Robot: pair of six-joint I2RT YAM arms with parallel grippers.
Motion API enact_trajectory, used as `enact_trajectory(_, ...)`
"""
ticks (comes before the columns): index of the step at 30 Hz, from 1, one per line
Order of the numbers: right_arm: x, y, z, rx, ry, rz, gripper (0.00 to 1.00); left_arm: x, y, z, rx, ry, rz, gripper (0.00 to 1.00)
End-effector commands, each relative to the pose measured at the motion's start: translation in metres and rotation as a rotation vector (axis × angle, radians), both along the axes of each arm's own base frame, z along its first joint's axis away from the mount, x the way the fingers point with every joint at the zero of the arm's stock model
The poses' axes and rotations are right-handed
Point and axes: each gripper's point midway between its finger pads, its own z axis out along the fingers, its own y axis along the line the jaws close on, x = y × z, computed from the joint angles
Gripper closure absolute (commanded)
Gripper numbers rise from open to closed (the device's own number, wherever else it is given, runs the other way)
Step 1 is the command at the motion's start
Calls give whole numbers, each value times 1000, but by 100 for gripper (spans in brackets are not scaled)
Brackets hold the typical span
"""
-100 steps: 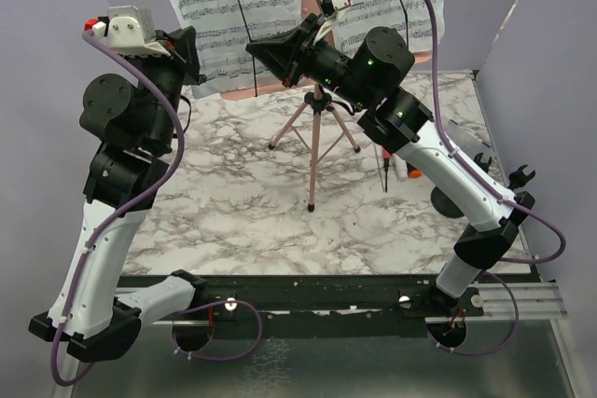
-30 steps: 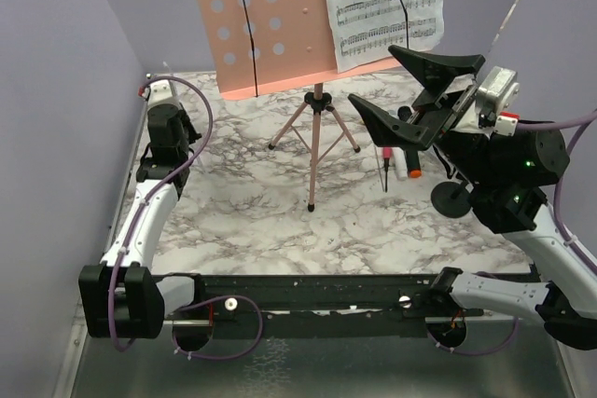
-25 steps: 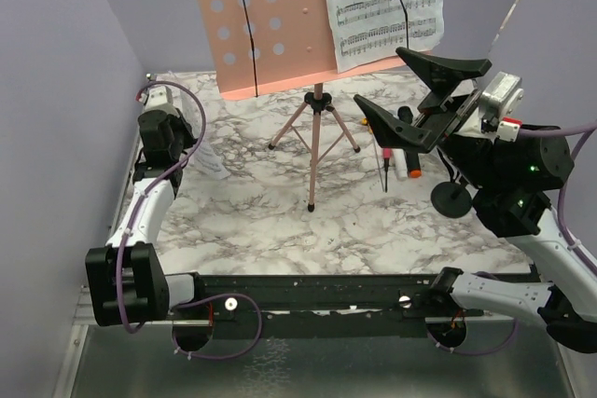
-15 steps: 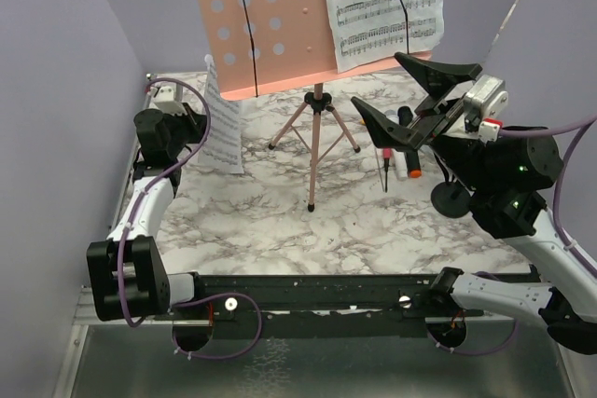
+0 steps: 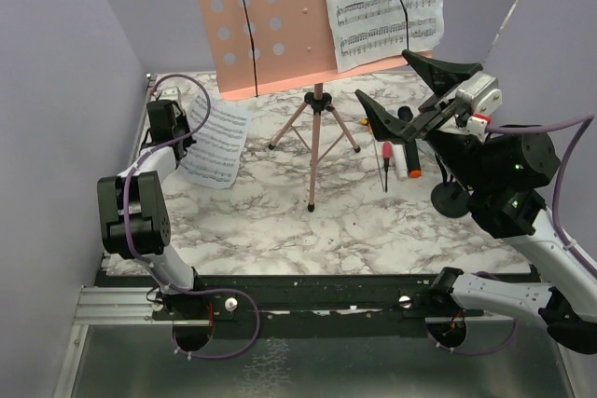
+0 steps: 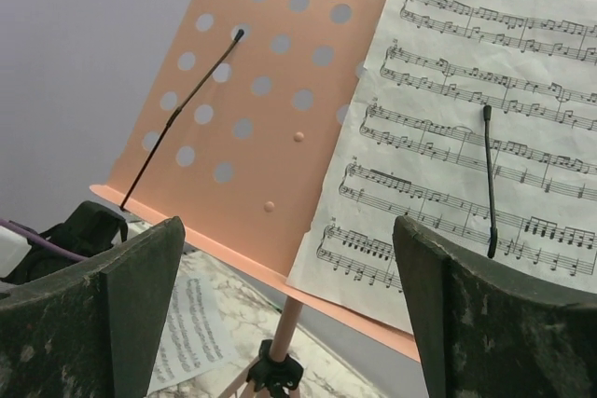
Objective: Pack up the instrument practice props
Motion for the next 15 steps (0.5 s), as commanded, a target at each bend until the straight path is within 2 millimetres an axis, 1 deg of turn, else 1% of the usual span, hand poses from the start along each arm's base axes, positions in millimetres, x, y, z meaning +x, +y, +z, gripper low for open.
enact_trajectory(1, 9, -13, -9, -25, 34, -84, 4, 11, 35, -15, 113, 66, 105, 100)
enact_trajectory(6, 11, -24, -10, -20, 48, -131, 4, 26, 58, -29, 167, 104, 167, 100)
enact_trajectory(9, 12, -29, -12, -30, 61, -160, 4, 37, 71, -29, 241, 127, 158, 100)
enact_trajectory(11, 14, -33, -13, -36, 69, -180, 4, 48, 80, -23, 285, 128, 165, 100)
enact_trajectory(13, 14, -38, -13, -41, 77, -201, 4, 54, 87, -26, 325, 151, 169, 100)
enact_trajectory(15, 14, -44, -11, -43, 86, -220, 4, 67, 92, -23, 349, 148, 170, 100)
